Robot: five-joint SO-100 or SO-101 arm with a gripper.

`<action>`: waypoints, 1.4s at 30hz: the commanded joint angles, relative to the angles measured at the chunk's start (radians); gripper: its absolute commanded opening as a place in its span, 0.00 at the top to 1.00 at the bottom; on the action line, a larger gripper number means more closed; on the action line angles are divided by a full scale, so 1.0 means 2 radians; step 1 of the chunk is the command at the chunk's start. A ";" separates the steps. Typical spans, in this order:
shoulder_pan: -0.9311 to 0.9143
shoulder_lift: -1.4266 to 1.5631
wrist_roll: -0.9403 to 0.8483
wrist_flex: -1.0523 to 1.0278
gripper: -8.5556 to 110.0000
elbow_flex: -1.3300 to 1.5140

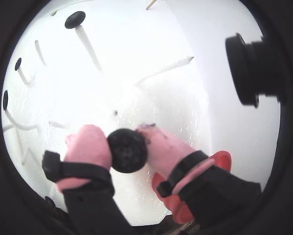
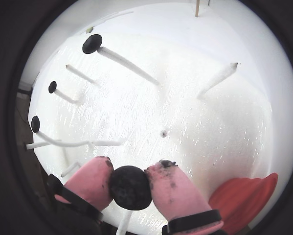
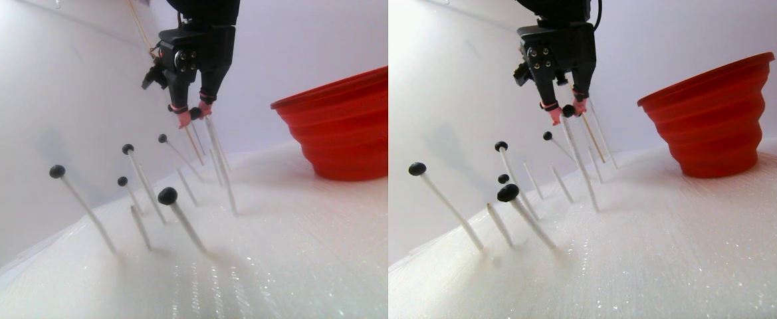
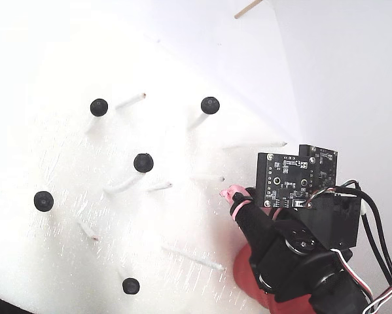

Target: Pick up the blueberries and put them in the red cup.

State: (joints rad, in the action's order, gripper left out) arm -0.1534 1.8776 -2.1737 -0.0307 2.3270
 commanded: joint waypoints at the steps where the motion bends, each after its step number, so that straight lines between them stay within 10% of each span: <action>1: -0.002 0.058 0.001 -0.007 0.83 -0.005; 42: -0.107 0.183 0.005 -0.113 0.83 -0.004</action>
State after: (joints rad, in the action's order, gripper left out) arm -0.3559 2.1184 -2.1737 -0.2470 2.3531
